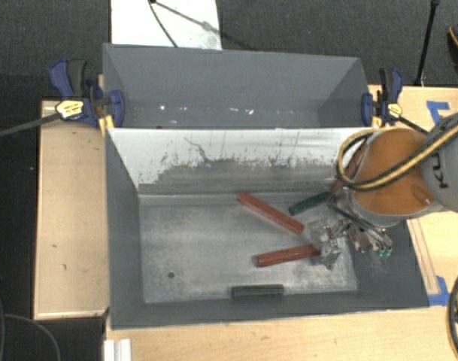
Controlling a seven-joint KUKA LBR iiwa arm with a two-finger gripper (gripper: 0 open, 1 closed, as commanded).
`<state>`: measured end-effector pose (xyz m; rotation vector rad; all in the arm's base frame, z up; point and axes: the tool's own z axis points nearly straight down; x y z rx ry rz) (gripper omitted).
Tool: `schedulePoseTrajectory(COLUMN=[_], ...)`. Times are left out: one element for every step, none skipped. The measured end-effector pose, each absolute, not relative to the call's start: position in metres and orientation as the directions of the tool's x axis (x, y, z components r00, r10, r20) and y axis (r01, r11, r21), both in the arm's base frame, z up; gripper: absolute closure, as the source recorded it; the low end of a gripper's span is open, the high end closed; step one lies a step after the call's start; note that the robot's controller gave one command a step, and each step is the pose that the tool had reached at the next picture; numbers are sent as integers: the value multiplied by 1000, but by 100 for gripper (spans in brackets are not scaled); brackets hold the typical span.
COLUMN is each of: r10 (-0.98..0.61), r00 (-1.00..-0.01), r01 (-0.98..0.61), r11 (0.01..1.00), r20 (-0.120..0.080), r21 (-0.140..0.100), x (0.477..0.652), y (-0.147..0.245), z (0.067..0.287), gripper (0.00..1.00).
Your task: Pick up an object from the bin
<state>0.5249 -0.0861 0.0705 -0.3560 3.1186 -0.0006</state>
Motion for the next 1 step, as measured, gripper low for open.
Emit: schedulePoseTrajectory(r10=[-165], r00=[-986], r01=[-165], r11=[986], r20=[-13], r21=[-5], x=[571], y=[-120], z=[213], gripper=[100])
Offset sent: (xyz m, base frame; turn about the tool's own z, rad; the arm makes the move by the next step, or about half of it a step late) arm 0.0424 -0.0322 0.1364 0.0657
